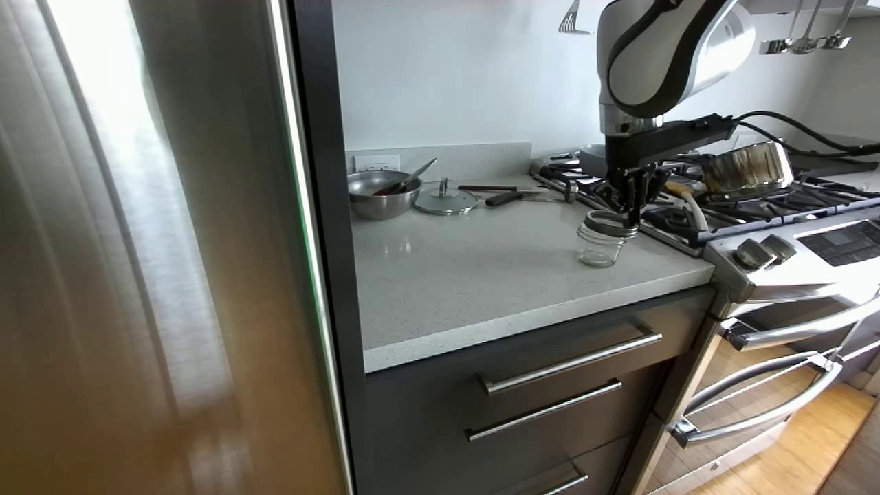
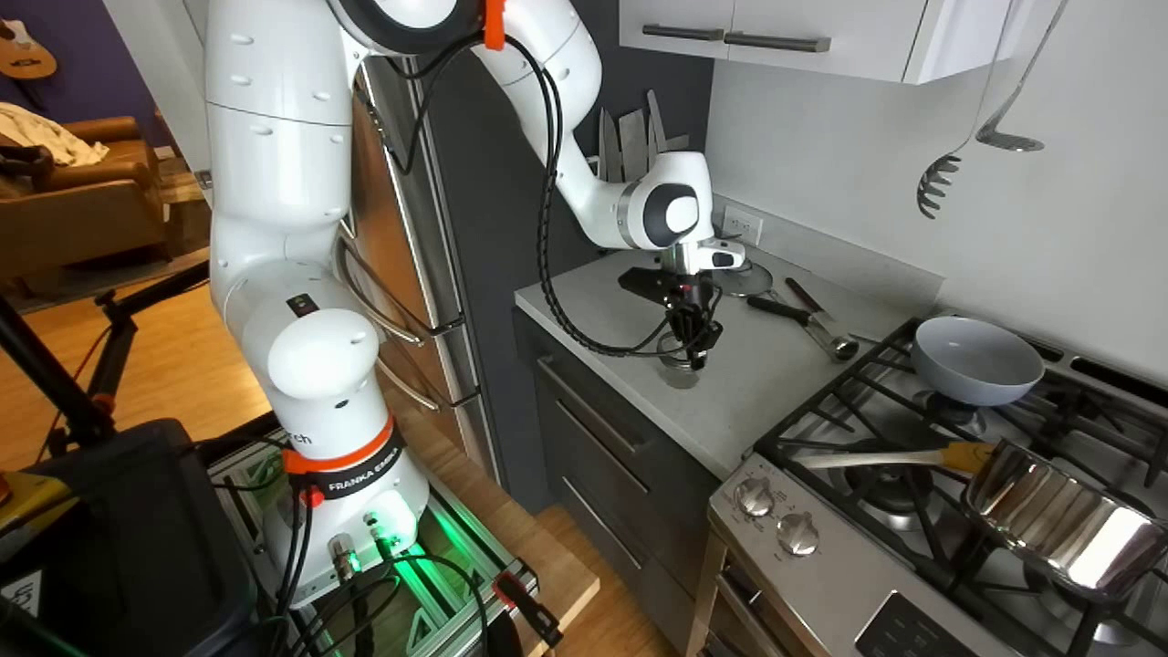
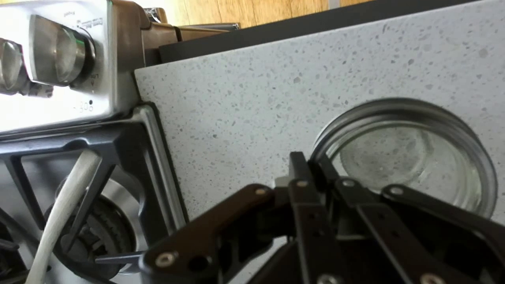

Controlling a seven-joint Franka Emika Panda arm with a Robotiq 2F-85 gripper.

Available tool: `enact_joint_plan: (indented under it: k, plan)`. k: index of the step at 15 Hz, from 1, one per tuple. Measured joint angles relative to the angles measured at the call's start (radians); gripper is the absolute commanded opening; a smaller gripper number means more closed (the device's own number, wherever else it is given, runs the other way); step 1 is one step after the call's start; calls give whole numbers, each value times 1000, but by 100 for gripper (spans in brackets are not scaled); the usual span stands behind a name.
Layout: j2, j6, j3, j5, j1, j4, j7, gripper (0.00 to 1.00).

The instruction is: Pick up the mason jar lid and place it on the clear jar

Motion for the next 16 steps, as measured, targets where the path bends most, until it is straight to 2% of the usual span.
enact_joint_plan:
  k: [16]
  plan:
    - [5, -6, 0, -27, 22, 6, 67, 2]
